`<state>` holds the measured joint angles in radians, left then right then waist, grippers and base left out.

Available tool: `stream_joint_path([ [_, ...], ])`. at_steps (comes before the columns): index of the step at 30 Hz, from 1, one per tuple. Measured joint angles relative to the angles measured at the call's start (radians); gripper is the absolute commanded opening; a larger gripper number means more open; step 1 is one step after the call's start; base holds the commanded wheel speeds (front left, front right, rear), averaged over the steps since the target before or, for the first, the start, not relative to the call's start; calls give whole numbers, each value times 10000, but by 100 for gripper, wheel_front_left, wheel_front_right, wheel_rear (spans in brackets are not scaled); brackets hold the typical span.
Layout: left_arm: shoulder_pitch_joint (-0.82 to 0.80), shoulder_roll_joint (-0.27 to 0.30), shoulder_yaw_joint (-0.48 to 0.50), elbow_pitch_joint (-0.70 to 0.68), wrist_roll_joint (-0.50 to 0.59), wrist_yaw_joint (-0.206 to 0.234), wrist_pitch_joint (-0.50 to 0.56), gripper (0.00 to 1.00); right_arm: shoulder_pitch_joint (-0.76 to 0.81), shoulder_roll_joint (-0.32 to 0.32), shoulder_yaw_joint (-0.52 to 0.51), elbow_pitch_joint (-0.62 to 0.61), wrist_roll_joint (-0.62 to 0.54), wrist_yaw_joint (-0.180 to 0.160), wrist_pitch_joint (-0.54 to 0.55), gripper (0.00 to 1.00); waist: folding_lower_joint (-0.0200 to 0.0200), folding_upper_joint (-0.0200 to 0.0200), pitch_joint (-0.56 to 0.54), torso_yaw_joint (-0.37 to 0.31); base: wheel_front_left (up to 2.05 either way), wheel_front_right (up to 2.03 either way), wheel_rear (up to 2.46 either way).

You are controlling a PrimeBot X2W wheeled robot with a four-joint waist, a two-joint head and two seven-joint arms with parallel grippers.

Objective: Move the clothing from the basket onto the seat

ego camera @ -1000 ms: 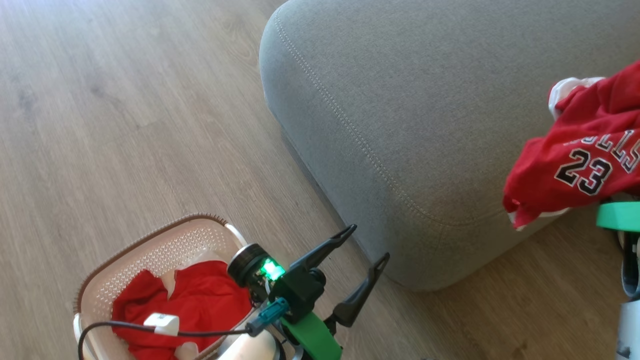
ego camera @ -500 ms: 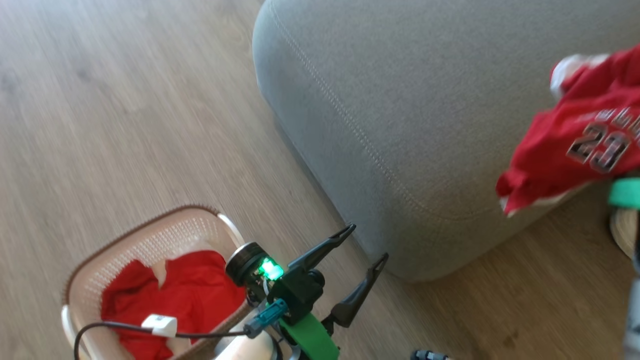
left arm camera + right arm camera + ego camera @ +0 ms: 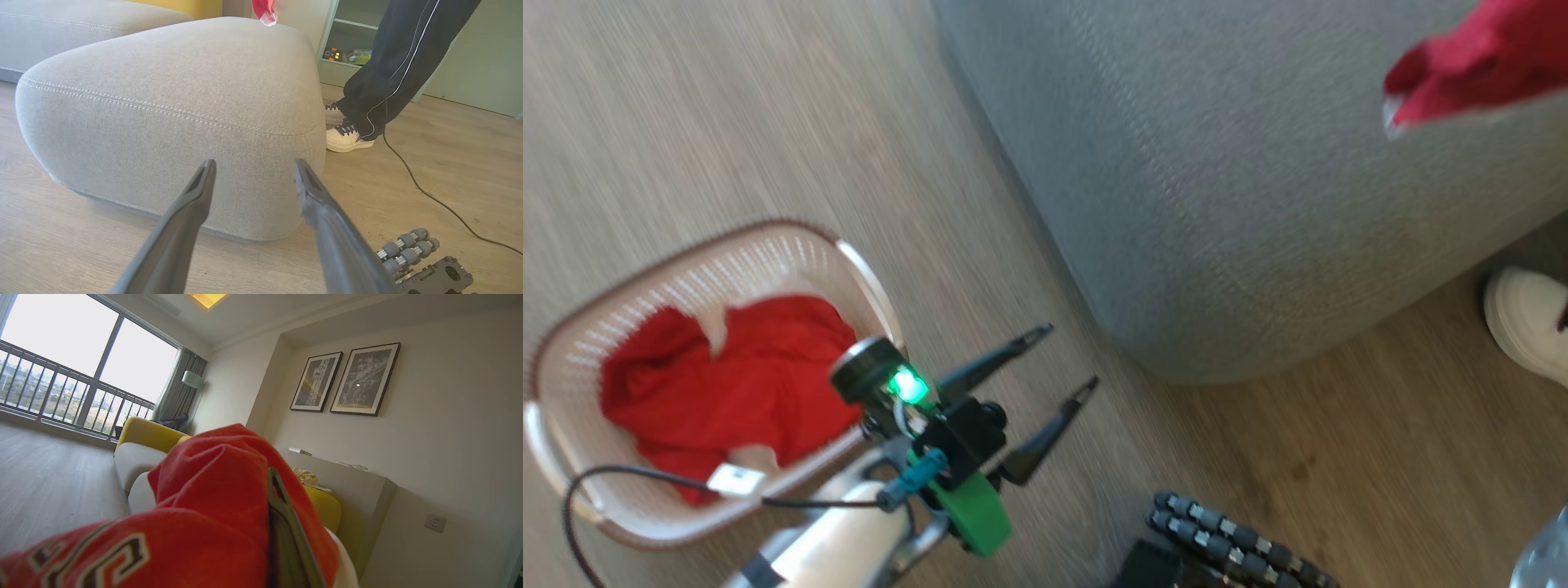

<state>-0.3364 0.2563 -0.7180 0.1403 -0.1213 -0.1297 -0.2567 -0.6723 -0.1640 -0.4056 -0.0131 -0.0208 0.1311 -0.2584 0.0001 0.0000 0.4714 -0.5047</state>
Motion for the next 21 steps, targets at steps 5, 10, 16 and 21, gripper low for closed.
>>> stream_joint_path([
  [5,-525,725,155,-165,353,0,0,100,-1576,-182,-142,849,105,0,-8,0,1,0,1154,-44,0,0,0],
  [10,-815,899,270,-433,558,2,-2,100,-2617,-412,-581,2115,67,0,-12,0,2,0,2111,4,0,0,0],
  [16,-1001,936,211,-564,709,2,-2,100,-3813,-746,-1728,3664,-54,0,-12,0,0,0,2818,484,0,0,0],
  [21,-1195,871,188,-606,775,4,-2,100,-4519,-1030,-2637,5241,-383,0,-12,0,1,0,3217,1017,0,0,0],
])
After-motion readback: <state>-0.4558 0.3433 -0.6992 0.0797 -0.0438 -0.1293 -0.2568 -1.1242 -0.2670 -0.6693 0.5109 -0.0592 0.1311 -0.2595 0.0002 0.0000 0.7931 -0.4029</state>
